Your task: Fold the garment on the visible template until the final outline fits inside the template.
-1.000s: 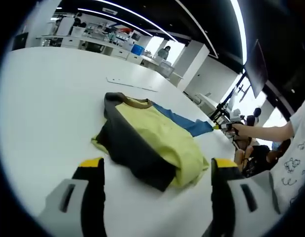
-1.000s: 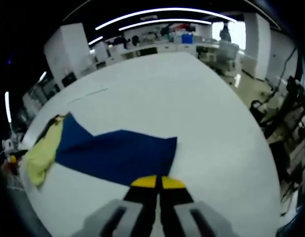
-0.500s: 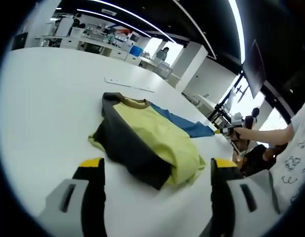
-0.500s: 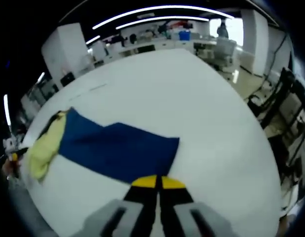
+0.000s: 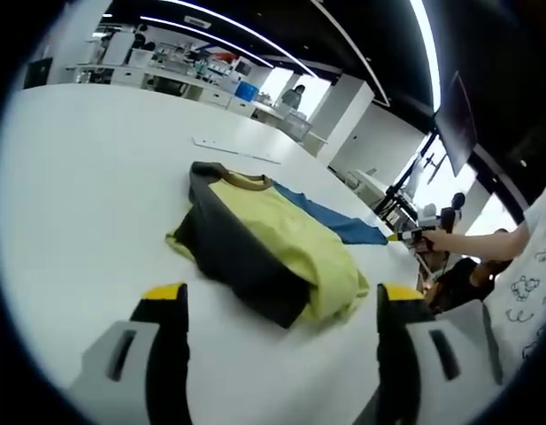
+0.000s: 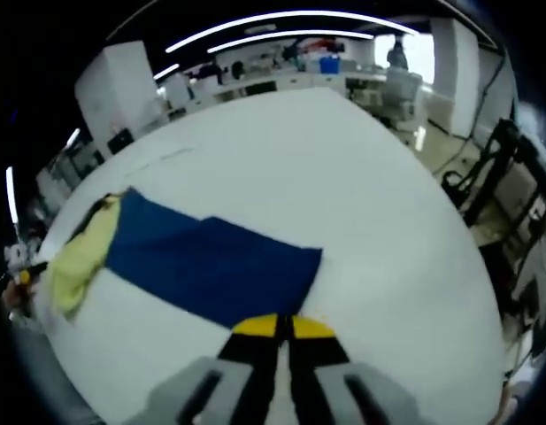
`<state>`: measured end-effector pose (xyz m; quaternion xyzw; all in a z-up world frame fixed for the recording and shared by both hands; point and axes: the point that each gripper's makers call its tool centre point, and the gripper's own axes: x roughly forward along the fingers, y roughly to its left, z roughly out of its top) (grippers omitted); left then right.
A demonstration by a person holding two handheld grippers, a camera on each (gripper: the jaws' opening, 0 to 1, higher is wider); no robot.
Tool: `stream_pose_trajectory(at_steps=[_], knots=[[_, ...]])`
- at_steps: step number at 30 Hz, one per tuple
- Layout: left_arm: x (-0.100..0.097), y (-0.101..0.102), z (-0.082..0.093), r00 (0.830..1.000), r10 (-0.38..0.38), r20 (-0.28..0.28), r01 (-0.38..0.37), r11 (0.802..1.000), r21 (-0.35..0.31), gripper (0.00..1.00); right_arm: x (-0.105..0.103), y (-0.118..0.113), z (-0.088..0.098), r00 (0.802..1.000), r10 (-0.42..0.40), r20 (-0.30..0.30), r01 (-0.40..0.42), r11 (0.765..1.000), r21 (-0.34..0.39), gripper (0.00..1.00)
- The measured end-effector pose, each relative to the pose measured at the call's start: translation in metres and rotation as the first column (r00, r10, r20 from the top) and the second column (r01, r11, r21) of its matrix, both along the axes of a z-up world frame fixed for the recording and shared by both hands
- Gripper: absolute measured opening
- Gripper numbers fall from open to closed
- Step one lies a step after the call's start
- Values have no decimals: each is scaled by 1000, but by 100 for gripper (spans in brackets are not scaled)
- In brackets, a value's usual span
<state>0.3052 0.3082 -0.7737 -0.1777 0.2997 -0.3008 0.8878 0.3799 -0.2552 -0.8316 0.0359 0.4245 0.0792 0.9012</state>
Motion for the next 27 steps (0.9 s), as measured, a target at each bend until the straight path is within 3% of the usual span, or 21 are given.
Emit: stream_pose_trajectory(at_steps=[5,6,10,11,14,18,23,27], knots=[[-2,-1,-4,1000,-5,-5,5,1000,6,85,5,9,13,996,57,69,-59,998,22,20],[-2,-1,-5,1000,-8,-5,8,1000,12,84,10,17,18,990,85,110,-90,995,47,25],[-4,-2,-12,1000,-17,-15,17,999,27,83,8,41,40,974,140,180,-156,985,77,44],[-4,-2,-14,1000,-18,-15,19,999,31,83,4,57,50,961,178,210,-198,977,80,50],[-4,-2,-19,1000,-20,-23,21,999,37,81,3,74,61,936,255,243,-281,957,75,67],[-3,-1,-24,999,-23,-27,24,999,43,78,-6,109,77,886,356,296,-389,919,59,85],[-1,-3,-28,999,-28,-34,30,999,40,76,-21,146,91,834,454,313,-494,868,56,97],[-1,-2,-33,999,-33,-41,35,998,43,75,-28,162,97,810,493,319,-535,843,58,99]])
